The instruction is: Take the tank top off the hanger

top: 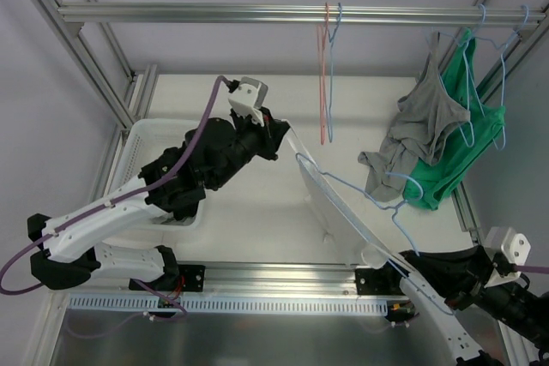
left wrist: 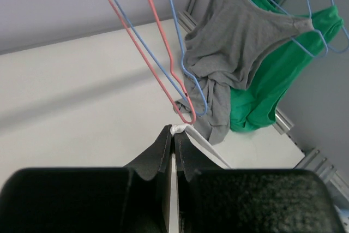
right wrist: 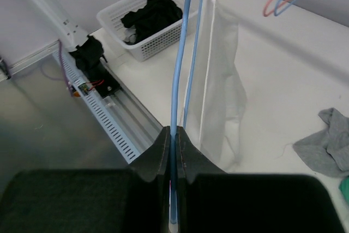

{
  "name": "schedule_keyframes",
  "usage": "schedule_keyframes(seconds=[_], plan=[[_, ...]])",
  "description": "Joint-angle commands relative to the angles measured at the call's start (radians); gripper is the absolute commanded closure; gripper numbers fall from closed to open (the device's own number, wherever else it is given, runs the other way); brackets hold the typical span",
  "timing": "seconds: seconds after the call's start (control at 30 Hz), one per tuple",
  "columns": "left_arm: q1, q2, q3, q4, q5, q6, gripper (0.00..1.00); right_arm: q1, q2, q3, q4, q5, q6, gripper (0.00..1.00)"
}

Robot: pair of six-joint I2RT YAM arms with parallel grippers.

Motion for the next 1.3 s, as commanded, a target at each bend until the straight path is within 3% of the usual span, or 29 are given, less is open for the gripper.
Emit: schedule_keyframes(seconds=[0.0, 0.07, 0.2, 0.4, 0.5, 0.53, 0.57, 0.63, 0.7, 0.77, 0.83, 1.0, 1.27], plan=[[0.032, -0.058, -0.016, 0.013, -0.013, -0.082, 1.0, 0.032, 0.003, 0.003, 0.079, -0.186, -0.051, 1.0], [0.032, -0.064, -0.014, 0.007, 0.037, -0.074, 1.0, 0.038, -0.008, 0.006, 0.134, -0.225, -0.035, 1.0], [0.031, -0.104, -0.081, 0.006, 0.155, -0.1, 1.0, 0.037, -0.057, -0.049, 0.325, -0.146, 0.1, 1.0], [0.031, -0.309, -0.294, 0.006, 0.099, -0.267, 1.0, 0.023, -0.06, -0.176, 0.614, -0.078, 0.175, 1.0], [0.031, -0.347, -0.333, 0.009, 0.165, -0.29, 1.0, 0.003, -0.068, -0.369, 1.011, -0.102, 0.414, 1.0], [0.031, -0.356, -0.336, 0.009, 0.221, -0.293, 1.0, -0.017, -0.063, -0.467, 1.245, -0.107, 0.482, 1.0], [0.031, -0.354, -0.338, 0.015, 0.258, -0.289, 1.0, -0.031, -0.048, -0.515, 1.368, -0.089, 0.601, 1.0], [0.023, -0.336, -0.336, 0.029, 0.339, -0.274, 1.0, -0.063, -0.026, -0.595, 1.672, -0.043, 0.688, 1.0], [0.011, -0.296, -0.333, 0.07, 0.485, -0.229, 1.0, -0.071, 0.023, -0.652, 1.786, 0.055, 0.714, 1.0], [-0.013, -0.263, -0.332, 0.09, 0.595, -0.194, 1.0, -0.071, 0.058, -0.689, 1.94, 0.15, 0.693, 1.0], [-0.02, -0.215, -0.339, 0.09, 0.619, -0.197, 1.0, -0.069, 0.098, -0.703, 2.035, 0.215, 0.638, 1.0], [-0.02, -0.183, -0.454, 0.095, 0.472, -0.257, 1.0, -0.069, 0.126, -0.675, 2.048, 0.336, 0.347, 1.0], [-0.02, -0.143, -0.632, 0.075, 0.176, -0.425, 1.0, -0.069, 0.009, -0.755, 2.052, 0.537, -0.028, 1.0]])
